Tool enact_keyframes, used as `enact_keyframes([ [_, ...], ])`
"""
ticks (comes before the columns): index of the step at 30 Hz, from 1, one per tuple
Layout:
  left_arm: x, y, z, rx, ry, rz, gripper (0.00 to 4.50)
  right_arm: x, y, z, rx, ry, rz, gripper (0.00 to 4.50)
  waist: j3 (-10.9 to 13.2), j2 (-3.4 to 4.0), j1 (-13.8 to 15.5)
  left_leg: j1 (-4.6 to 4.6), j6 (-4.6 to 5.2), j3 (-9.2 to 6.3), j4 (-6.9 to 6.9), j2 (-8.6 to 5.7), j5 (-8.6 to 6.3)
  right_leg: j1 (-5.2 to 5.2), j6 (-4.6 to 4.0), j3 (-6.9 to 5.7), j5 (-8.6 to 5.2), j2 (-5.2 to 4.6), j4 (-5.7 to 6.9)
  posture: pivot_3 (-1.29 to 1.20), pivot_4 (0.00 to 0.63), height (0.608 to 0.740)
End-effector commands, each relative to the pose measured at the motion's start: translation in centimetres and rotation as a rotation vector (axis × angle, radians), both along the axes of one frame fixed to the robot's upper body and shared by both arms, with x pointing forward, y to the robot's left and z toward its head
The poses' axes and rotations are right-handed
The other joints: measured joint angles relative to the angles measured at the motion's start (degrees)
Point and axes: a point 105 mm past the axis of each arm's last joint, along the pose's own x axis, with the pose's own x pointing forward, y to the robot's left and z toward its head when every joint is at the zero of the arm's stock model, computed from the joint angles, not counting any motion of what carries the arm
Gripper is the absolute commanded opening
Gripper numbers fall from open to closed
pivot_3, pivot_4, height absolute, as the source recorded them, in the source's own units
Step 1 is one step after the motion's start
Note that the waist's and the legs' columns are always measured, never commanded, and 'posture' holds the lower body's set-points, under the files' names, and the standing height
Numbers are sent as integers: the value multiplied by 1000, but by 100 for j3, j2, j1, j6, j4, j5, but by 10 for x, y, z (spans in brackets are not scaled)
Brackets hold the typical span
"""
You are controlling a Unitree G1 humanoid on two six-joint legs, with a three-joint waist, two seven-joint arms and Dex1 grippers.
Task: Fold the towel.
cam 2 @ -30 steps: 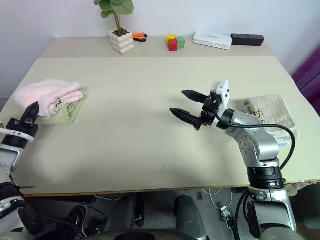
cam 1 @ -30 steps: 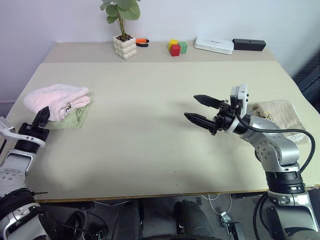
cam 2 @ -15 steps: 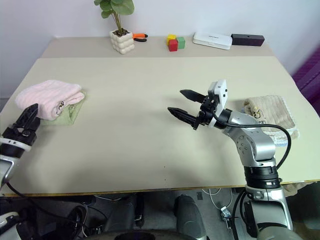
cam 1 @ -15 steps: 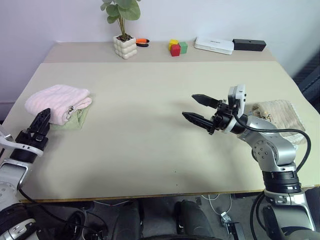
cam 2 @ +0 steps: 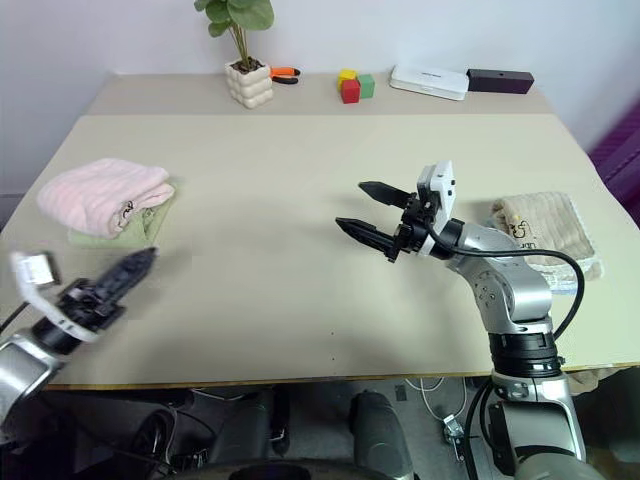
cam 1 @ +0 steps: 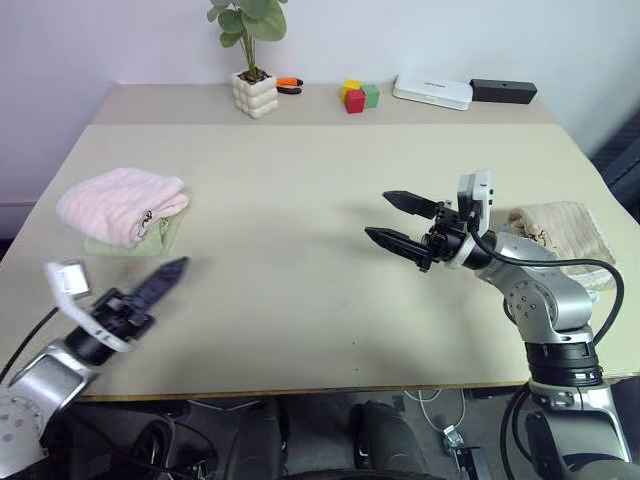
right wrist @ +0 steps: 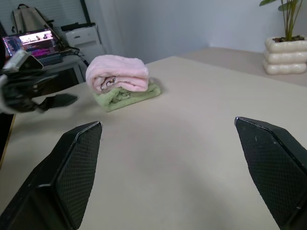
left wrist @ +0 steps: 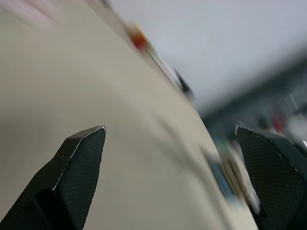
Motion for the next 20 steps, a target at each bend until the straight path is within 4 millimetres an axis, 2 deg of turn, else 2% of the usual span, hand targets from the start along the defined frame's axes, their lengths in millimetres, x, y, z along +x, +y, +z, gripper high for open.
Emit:
enact_keyframes([
  [1,14,-23,15,144,-137,-70,4448,-3,-8,15,6,-55,-22,4500,0,0,-6,0,0,1,0,-4,0,0,-2,0,1,2,-1,0,150,735],
  [6,55,-50,40,293,-328,-146,4448,-13,-18,14,-19,-52,-64,4500,0,1,5,-3,4,4,0,-10,0,0,-2,-3,1,15,-8,0,150,735],
  [9,76,-62,37,300,-355,-188,4448,-18,-29,17,-35,-64,-111,4500,-1,4,-14,-2,7,17,0,-14,-1,2,1,-1,2,18,-7,0,150,735],
  [11,92,-69,26,312,-338,-206,4448,-21,-35,21,-34,-71,-147,4500,0,5,-18,-1,12,31,1,-13,-3,1,14,2,8,21,-6,0,150,735],
  [16,109,-82,7,331,-338,-202,4448,-33,-39,15,-47,-59,-175,4500,0,3,-3,-2,12,25,1,-3,-3,-1,27,3,13,41,-5,0,150,735],
  [20,103,-87,8,292,-367,-230,4448,-31,-35,22,-43,-77,-184,4500,1,3,-23,-3,11,26,2,-2,-3,-3,28,4,13,41,-2,0,150,735],
])
